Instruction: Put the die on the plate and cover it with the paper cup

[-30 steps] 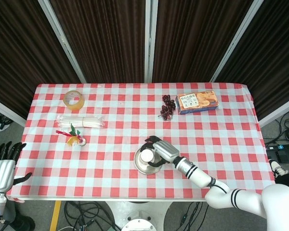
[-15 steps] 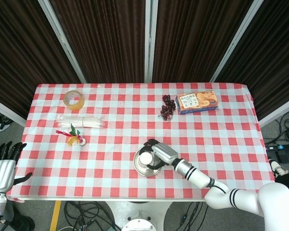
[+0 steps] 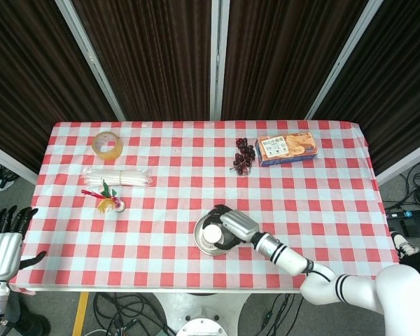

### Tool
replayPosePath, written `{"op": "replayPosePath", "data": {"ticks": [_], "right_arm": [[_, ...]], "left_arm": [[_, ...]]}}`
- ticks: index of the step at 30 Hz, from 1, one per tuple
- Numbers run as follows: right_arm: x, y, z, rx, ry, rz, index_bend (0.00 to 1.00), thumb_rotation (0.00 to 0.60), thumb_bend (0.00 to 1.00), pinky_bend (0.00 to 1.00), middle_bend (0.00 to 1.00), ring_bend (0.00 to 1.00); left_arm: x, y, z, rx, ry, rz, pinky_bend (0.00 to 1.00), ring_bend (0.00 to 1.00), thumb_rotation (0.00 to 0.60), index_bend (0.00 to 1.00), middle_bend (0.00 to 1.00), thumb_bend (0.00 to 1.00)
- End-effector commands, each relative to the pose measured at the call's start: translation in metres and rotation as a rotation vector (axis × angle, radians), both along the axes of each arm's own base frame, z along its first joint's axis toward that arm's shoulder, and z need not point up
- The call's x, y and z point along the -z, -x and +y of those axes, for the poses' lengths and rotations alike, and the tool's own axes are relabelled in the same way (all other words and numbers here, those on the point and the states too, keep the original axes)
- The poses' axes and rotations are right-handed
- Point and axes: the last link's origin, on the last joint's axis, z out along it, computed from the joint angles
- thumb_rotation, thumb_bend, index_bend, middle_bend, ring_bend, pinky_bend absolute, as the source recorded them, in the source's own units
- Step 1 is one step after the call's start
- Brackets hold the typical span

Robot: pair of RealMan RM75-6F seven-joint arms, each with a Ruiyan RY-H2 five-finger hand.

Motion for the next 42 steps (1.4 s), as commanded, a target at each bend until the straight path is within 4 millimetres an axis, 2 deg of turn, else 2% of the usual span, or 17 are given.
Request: {"op": "replayPosePath", "data": {"ticks": [1, 6, 14, 22, 29, 32, 37, 42], "right_arm": [[-0.001, 0.002, -0.004, -0.011, 0.023, 0.017, 0.56, 0.600, 0.33, 0.06, 0.35, 0.14], [0.000, 0.003, -0.020, 0.027, 0.097, 0.022, 0.56, 0.600, 0.33, 0.06, 0.35, 0.14], [-0.005, -0.002, 0.001, -0.028, 0.014, 0.001, 0.56, 0.600, 0.33, 0.06, 0.35, 0.14], [-0.002, 0.003, -0.019, 0.022, 0.104, 0.020, 0.56, 0.600, 0.33, 0.06, 0.35, 0.14], [-0.003, -0.004, 0.003, -0.028, 0.009, -0.009, 0.56, 0.600, 0.33, 0.06, 0.35, 0.14], [-0.002, -0.003, -0.002, -0.023, 0.021, 0.004, 0.56, 0.600, 0.33, 0.06, 0.35, 0.14], [0.001, 0.002, -0.020, 0.034, 0.083, 0.014, 0.56, 0.600, 0.33, 0.06, 0.35, 0.14], [0.001, -0.002, -0.006, 0.010, 0.028, -0.018, 0.56, 0.600, 0.33, 0.06, 0.35, 0.14]], "left_arm": [[0.000, 0.000, 0.000, 0.002, -0.001, 0.000, 0.02, 0.02, 0.600, 0.14, 0.13, 0.00], [-0.001, 0.000, -0.002, -0.004, -0.003, -0.002, 0.02, 0.02, 0.600, 0.14, 0.13, 0.00], [-0.001, 0.000, 0.000, 0.000, -0.003, -0.001, 0.02, 0.02, 0.600, 0.14, 0.13, 0.00], [0.000, 0.002, -0.003, -0.009, -0.003, -0.006, 0.02, 0.02, 0.600, 0.14, 0.13, 0.00], [0.001, 0.002, -0.003, -0.006, -0.001, -0.004, 0.02, 0.02, 0.600, 0.14, 0.13, 0.00], [0.001, 0.002, -0.003, -0.005, -0.001, -0.003, 0.02, 0.02, 0.600, 0.14, 0.13, 0.00], [0.001, 0.004, -0.005, -0.016, -0.003, -0.009, 0.02, 0.02, 0.600, 0.14, 0.13, 0.00], [0.001, 0.004, -0.004, -0.018, -0.002, -0.010, 0.02, 0.02, 0.600, 0.14, 0.13, 0.00]]}}
